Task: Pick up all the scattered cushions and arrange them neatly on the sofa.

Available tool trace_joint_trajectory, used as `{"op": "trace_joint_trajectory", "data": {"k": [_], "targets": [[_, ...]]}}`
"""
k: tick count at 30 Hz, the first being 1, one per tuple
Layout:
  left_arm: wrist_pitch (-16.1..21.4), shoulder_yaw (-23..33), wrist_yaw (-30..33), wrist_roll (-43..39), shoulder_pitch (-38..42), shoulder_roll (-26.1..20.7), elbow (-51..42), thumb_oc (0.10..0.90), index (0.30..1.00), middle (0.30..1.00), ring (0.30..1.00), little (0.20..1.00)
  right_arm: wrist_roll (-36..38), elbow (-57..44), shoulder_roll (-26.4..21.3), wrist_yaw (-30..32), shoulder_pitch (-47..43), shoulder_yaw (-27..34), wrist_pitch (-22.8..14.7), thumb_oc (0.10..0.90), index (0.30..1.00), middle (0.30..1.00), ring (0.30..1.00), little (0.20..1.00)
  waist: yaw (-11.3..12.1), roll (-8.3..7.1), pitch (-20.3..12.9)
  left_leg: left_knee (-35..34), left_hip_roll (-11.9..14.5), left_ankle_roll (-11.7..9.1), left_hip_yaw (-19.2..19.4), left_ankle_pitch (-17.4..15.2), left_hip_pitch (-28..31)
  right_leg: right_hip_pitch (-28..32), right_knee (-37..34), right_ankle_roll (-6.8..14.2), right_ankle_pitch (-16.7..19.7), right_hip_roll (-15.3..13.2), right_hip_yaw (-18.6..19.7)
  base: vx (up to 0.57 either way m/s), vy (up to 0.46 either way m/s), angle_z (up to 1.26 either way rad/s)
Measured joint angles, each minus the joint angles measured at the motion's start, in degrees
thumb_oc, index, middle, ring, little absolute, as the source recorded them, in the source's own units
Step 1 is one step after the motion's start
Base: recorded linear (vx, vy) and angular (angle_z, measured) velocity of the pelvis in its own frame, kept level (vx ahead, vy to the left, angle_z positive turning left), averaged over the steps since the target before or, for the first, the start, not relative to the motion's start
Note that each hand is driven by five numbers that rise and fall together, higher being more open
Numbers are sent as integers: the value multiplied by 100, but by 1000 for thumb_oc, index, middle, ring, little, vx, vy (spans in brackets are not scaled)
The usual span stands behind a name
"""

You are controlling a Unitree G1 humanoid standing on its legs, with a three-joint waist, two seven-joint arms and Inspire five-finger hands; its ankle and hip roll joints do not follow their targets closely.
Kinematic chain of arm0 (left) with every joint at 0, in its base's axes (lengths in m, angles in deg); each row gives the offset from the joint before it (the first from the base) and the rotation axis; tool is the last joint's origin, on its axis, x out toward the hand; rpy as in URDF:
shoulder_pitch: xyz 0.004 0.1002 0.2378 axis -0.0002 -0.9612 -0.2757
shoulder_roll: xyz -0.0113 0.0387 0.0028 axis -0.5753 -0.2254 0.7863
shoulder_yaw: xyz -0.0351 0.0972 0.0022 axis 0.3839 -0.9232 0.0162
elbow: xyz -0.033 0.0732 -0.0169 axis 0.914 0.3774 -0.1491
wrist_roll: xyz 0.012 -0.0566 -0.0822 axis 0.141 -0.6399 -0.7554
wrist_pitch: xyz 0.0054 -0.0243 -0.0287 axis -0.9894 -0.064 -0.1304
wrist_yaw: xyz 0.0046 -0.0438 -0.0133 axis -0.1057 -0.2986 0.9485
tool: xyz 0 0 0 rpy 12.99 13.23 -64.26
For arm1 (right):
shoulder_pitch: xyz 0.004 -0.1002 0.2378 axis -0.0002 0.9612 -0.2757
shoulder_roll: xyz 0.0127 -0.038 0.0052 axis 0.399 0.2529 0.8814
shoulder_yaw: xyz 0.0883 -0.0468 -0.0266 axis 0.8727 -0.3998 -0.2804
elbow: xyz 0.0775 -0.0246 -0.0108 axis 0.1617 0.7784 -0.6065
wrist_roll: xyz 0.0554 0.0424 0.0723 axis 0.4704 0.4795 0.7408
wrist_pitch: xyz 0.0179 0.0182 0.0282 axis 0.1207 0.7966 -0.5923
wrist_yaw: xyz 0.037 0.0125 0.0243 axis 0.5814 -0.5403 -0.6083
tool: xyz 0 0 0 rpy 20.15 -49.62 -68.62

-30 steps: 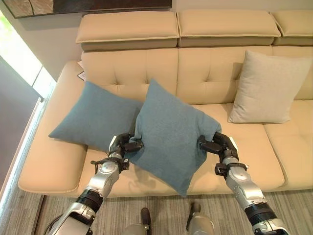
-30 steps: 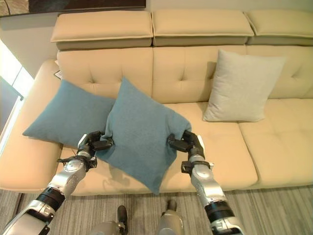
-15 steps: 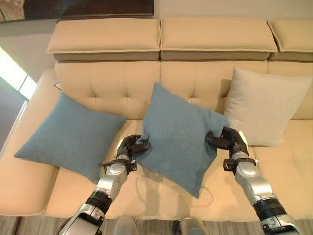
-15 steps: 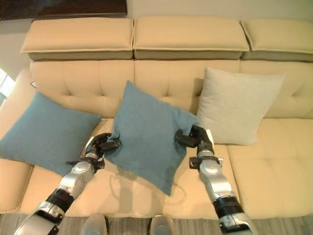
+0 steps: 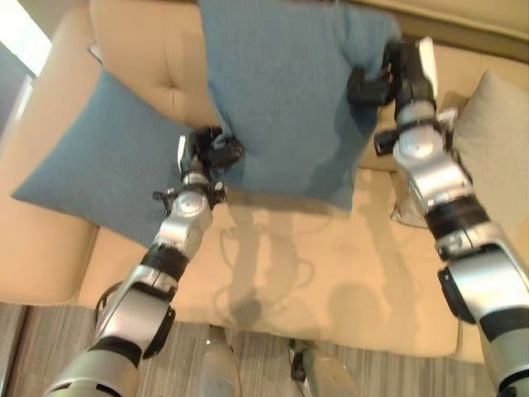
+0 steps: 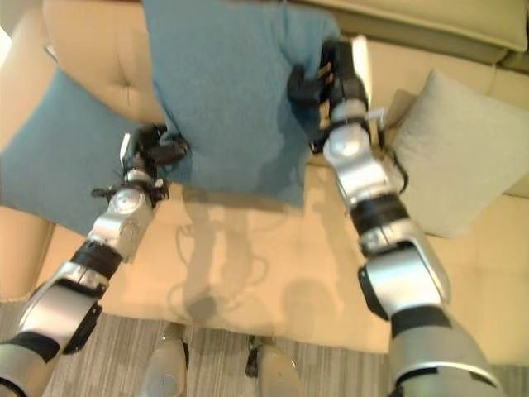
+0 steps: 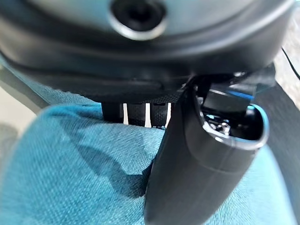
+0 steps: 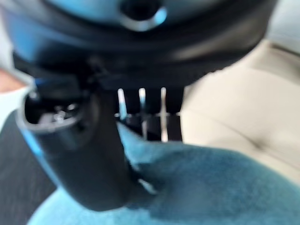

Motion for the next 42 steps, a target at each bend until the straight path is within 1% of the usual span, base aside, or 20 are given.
{"op": "trace_joint_trajectory", "data": {"k": [1,2,3,5,7,9,11,12,15,18,20,24,25,28,32,35,39,40,41,42], "targets": [[56,-15,45,-99,128,21,37,400,300,300,300,300,-176,-7,-48,63,-224,-27,-5,400,300,300,300,300,0,-11,3,-6,-34,5,0,-6,-168,-130,-34,66,4,-30,2,-68,90,24],[249,-60,73,-247,289,62,131,400,300,300,300,300,-253,83,-52,183,-536,-82,-29,400,300,300,300,300,-26,-48,13,31,-107,43,-29,45,-470,-400,-15,152,66,-96,-3,-84,101,18],[285,-77,82,-371,468,107,226,400,300,300,300,300,-281,218,-52,250,-796,-157,-41,400,300,300,300,300,-12,-83,33,48,-139,81,-38,84,-690,-598,-25,196,126,-115,20,-74,45,14],[365,-284,88,-478,783,147,602,400,300,300,300,300,-299,603,-46,318,-1188,-482,-68,400,300,300,300,300,-11,-145,64,135,-192,101,-88,128,-1023,-861,-21,205,196,-146,3,-55,41,12],[389,-464,98,-547,1010,265,998,400,300,300,300,300,-193,1040,94,390,-1352,-540,-149,400,300,300,300,300,-23,-213,84,210,-219,112,-144,152,-1305,-1081,-23,235,238,-177,-13,-67,33,10],[387,-709,87,-619,1282,306,1536,400,300,300,300,300,84,1580,223,430,-1479,-869,-167,400,300,300,300,300,-35,-348,152,225,-257,110,-157,200,-1579,-1334,-20,235,270,-184,-19,-57,23,2],[350,-848,56,-621,1481,302,1868,400,300,300,300,300,326,1916,339,398,-1526,-888,-142,400,300,300,300,300,-77,-454,254,226,-236,116,-159,228,-1779,-1532,-23,219,297,-180,-22,-23,14,1],[393,-848,5,-617,1491,283,1855,400,300,300,300,300,400,1964,349,424,-1518,-886,-174,400,300,300,300,300,-95,-468,283,220,-246,123,-157,236,-1852,-1612,-20,220,298,-189,-20,-24,32,1],[477,-1026,-218,-610,1905,209,2053,400,300,300,300,300,839,2170,331,496,-1642,-650,-522,400,300,300,300,300,-121,-465,343,234,-247,125,-154,242,-2067,-1797,-34,217,313,-210,-31,3,8,1],[462,-1311,-271,-580,2163,105,2073,400,300,300,300,300,1241,2319,286,464,-1910,-650,-567,400,300,300,300,300,-142,-465,350,234,-260,125,-154,242,-2120,-1842,-36,218,312,-253,-32,16,14,2],[466,-1352,-308,-584,2225,84,2073,400,300,300,300,300,1569,2326,218,436,-2000,-646,-601,400,300,300,300,300,-150,-463,349,246,-298,124,-152,241,-2216,-1933,-31,221,311,-265,-26,49,21,3],[464,-1545,-282,-592,2672,68,2044,400,300,300,300,300,1909,2214,-60,474,-2188,-586,-763,400,300,300,300,300,-149,-460,353,387,-365,160,-143,267,-2630,-2290,-18,284,406,-318,7,60,11,2],[469,-1627,-216,-582,2710,30,1921,400,300,300,300,300,1916,2124,-108,483,-2188,-436,-782,400,300,300,300,300,-148,-460,353,386,-401,193,-137,296,-2690,-2357,-15,299,433,-344,22,46,31,1],[475,-1638,35,-556,2730,21,1705,400,300,300,300,300,1926,1944,-133,725,-2185,-333,-826,400,300,300,300,300,-177,-453,379,384,-485,224,-46,317,-2722,-2422,-16,359,484,-445,118,49,27,-2],[475,-1621,382,-541,2726,-151,1166,400,300,300,300,300,1819,1452,-179,1100,-2163,-180,-830,400,300,300,300,300,-232,-368,549,382,-541,261,-21,342,-2717,-2423,-15,383,513,-498,135,59,-6,1],[475,-1635,646,-532,2706,-156,797,400,300,300,300,300,1588,1090,-404,1187,-2002,-191,-841,400,300,300,300,300,-220,-367,623,377,-544,282,-17,359,-2722,-2435,-13,386,523,-503,133,0,0,0],[475,-1692,793,-359,2707,-84,801,400,300,300,300,300,1313,1222,-430,1193,-2003,-222,-848,400,300,300,300,300,-281,-368,624,378,-584,300,-1,373,-2713,-2434,-7,404,536,-550,137,1,8,0],[496,-1693,777,-358,2723,-38,898,400,300,300,300,300,1279,1408,-419,1185,-2031,-279,-924,400,300,300,300,300,-278,-368,624,379,-590,307,2,378,-2703,-2425,-3,409,541,-554,140,0,0,0],[496,-1693,772,-364,2736,-5,977,425,338,338,338,338,1283,1599,-413,1171,-2104,-422,-933,557,535,535,535,535,-278,-368,624,380,-594,314,3,383,-2689,-2420,13,410,542,-559,142,0,0,0],[496,-1731,756,-380,2734,-8,992,800,900,900,900,900,1290,1638,-413,1142,-2118,-442,-927,800,900,900,900,900,-279,-368,624,383,-595,323,4,390,-2676,-2420,37,410,543,-563,144,0,0,0]]}}
